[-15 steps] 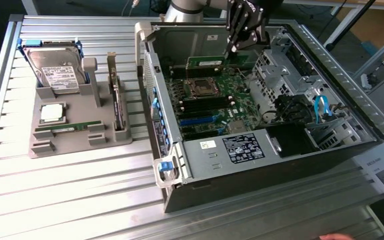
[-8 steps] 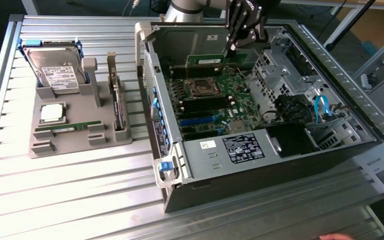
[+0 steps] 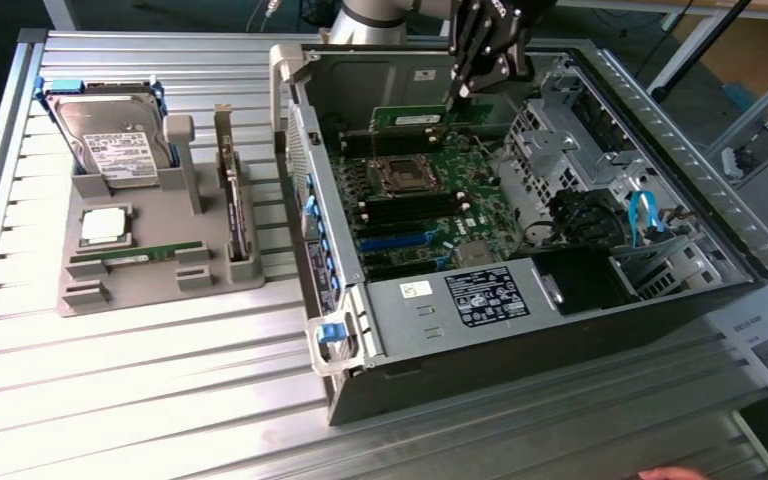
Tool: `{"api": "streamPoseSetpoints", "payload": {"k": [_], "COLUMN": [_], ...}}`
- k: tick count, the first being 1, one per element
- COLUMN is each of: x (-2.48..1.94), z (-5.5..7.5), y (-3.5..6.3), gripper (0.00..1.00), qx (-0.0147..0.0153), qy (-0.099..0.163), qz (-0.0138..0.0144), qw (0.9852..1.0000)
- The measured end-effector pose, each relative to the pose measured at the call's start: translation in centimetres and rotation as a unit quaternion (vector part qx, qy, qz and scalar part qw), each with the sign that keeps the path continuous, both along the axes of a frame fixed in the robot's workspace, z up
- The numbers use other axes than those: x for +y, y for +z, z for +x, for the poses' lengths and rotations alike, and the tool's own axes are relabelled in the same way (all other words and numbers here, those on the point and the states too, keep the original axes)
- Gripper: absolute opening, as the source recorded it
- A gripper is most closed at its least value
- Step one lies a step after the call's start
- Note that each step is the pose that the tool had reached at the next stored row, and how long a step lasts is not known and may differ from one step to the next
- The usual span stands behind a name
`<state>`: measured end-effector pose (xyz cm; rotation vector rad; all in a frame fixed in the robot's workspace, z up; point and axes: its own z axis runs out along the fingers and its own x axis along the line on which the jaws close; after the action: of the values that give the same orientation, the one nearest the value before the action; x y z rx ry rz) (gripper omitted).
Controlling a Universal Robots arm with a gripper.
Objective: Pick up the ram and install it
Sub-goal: 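Pick up the ram and move it above insertion slot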
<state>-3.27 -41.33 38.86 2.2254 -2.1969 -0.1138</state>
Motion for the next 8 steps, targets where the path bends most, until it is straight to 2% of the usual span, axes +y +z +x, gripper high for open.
{"api": "streamPoseSetpoints", "payload": {"k": [3,8], "x": [0.0,0.0], "z": [0.01,0.93], "y": [0.0,0.0], "gripper": [0.12,0.12], "qx": [0.0,0.0], "qy": [0.0,0.0], "qz": [0.0,0.0], "qw": [1.0,1.0]}}
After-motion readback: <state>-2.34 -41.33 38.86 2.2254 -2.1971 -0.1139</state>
